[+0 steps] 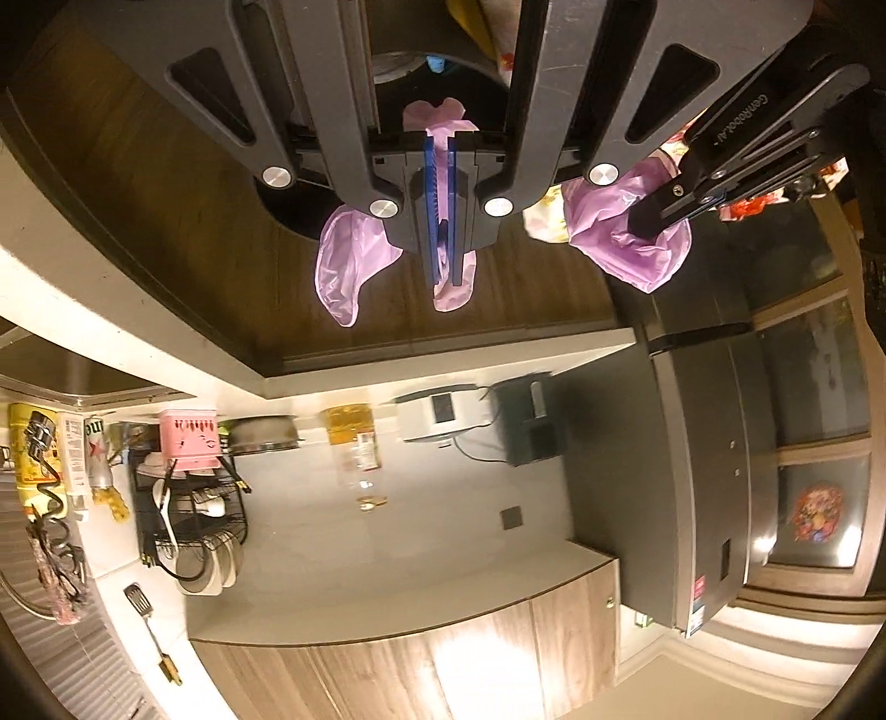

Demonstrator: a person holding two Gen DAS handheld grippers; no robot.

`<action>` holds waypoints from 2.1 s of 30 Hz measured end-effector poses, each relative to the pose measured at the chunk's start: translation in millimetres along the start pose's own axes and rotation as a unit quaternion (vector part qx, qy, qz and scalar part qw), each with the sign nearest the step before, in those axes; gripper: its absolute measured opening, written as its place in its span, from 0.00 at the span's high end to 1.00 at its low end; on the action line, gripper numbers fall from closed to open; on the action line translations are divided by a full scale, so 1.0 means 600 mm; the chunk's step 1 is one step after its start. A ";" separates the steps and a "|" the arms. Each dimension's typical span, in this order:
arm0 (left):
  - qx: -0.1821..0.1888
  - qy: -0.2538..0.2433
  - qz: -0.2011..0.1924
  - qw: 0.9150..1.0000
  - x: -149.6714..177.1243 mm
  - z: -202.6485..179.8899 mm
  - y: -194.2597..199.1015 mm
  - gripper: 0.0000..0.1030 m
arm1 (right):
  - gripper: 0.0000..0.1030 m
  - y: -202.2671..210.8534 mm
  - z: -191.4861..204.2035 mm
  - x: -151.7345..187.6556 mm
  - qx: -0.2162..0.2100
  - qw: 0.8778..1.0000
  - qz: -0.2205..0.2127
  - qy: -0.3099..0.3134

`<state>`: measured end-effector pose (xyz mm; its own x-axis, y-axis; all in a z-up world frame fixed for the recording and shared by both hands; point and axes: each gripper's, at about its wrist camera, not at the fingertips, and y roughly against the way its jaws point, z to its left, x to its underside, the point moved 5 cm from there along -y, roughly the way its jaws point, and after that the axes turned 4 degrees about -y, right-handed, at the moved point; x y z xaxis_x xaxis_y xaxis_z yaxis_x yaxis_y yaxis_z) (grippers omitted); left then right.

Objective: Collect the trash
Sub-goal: 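Carry both purple gloves over the bin and open both tools, then move both tools back to the table toward the printed wrapper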

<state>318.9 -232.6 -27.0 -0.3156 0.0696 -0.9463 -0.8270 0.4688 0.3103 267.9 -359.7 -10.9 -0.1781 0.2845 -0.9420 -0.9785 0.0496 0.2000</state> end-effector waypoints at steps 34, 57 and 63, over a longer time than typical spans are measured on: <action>0.028 -0.011 0.045 0.999 0.034 -0.036 -0.118 0.97 | 0.95 -0.066 -0.050 0.027 -0.004 0.999 0.044 -0.028; -0.022 -0.007 0.031 0.999 0.043 -0.006 -0.091 0.28 | 0.51 -0.042 -0.059 0.034 0.011 0.998 0.035 -0.043; -0.057 0.000 0.011 0.998 0.045 0.017 -0.042 0.19 | 0.33 -0.023 -0.047 0.037 0.005 0.999 0.028 -0.042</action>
<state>336.1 -233.4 -61.1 -0.3348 0.0788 -0.9390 -0.8670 0.3647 0.3397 274.3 -380.9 -42.1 -0.2222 0.3671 -0.9033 -0.9662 0.0415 0.2545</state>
